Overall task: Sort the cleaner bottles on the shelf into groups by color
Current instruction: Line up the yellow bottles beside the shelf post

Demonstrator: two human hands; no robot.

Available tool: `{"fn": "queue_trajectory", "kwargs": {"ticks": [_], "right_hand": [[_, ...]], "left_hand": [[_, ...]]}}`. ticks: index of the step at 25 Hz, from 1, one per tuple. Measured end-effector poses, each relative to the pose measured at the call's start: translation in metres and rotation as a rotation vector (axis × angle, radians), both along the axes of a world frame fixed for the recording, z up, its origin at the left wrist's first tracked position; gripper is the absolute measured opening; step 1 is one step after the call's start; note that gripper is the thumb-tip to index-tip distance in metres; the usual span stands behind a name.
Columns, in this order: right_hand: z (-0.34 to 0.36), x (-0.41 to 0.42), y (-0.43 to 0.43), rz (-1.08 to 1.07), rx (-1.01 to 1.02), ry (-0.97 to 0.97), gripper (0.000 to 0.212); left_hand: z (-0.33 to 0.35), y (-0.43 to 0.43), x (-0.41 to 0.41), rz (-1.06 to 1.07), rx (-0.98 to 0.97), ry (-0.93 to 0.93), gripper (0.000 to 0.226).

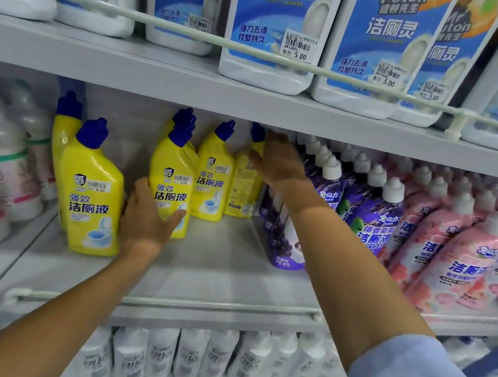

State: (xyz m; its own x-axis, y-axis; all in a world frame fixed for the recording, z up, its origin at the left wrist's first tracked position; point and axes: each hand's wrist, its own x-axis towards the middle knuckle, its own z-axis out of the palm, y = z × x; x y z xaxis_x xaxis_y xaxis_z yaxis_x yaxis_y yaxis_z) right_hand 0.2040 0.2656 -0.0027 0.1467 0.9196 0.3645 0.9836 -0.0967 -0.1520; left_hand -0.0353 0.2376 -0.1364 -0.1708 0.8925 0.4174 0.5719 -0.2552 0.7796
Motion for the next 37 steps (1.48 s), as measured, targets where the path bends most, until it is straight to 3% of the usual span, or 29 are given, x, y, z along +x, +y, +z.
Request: {"fn": "queue_trajectory", "kwargs": {"ticks": [12,16,25,37], "right_hand": [[-0.007,0.008,0.039,-0.026,0.170,0.154,0.055],[-0.001,-0.003,0.018,-0.078,0.238,0.163,0.040],[0.007,-0.013,-0.043,-0.138,0.228,0.135,0.034],[0.012,-0.011,-0.087,-0.030,0.119,0.109,0.035]], "left_hand": [[-0.006,0.003,0.000,0.004,0.031,-0.038,0.071],[0.000,-0.001,0.000,-0.007,0.011,-0.026,0.070],[0.008,-0.007,-0.005,-0.042,-0.050,-0.001,0.066],[0.018,-0.014,-0.010,-0.098,-0.138,0.059,0.062]]}}
